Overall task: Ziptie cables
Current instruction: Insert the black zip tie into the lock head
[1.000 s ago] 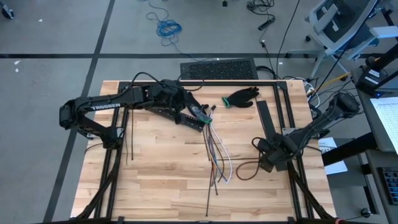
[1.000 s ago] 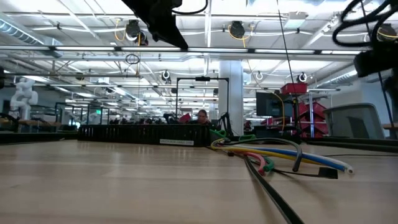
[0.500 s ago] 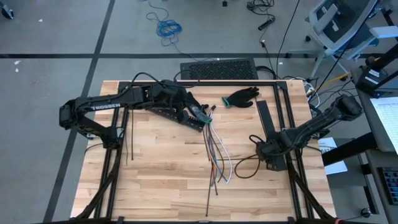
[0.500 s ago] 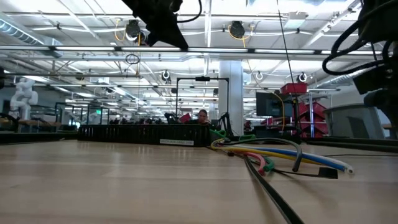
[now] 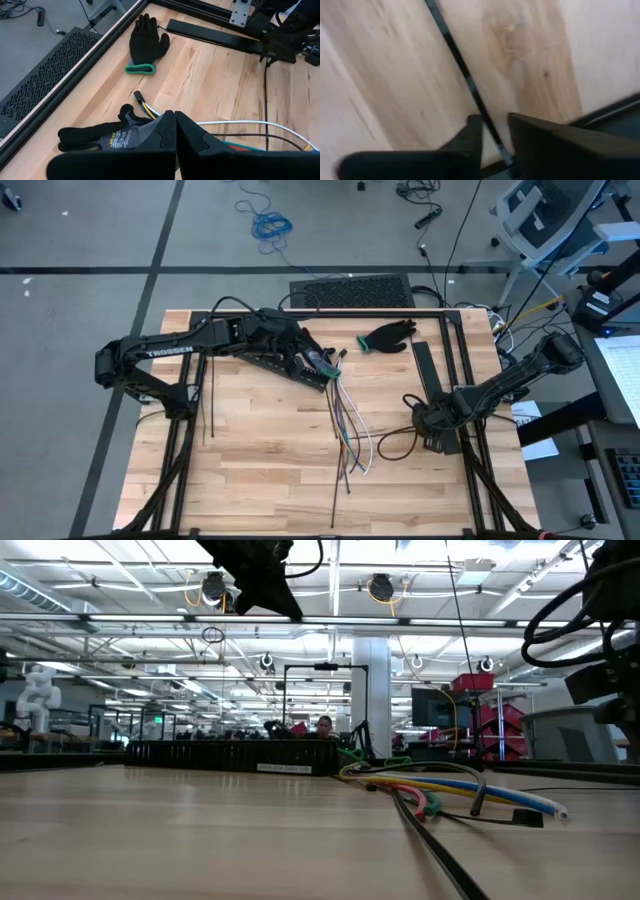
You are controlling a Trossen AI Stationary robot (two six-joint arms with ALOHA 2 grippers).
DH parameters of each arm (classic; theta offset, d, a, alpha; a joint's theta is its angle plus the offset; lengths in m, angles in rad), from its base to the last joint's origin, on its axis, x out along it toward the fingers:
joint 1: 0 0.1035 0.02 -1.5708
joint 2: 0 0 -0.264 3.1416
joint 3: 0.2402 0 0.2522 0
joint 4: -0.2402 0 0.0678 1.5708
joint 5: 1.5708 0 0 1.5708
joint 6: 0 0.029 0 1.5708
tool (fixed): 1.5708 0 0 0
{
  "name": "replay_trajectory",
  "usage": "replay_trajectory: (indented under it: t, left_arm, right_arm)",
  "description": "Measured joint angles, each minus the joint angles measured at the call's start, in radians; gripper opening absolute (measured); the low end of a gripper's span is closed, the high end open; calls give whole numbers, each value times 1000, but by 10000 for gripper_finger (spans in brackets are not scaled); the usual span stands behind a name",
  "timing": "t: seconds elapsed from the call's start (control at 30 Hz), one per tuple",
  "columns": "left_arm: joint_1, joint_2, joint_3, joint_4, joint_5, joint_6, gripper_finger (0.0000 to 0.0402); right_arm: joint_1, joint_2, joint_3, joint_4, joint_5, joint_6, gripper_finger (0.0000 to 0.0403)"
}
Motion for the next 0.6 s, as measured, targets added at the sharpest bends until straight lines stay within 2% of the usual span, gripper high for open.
replay_trajectory:
  t: [0.07, 0.1, 0.27, 0.6]
  left_arm:
    - [0, 0, 0, -1, 0, 1, 0]
    - [0, 0, 0, -1, -1, 3, 0]
    - [0, 0, 0, 7, -2, 9, 0]
    - [0, 0, 0, 122, -27, 109, 0]
  right_arm:
    - [0, 0, -1, 0, -11, 11, 22]
    - [1, 1, -1, 5, -27, 15, 12]
    - [1, 5, 27, -8, -12, 34, 2]
    - [-2, 6, 205, -67, 156, 51, 1]
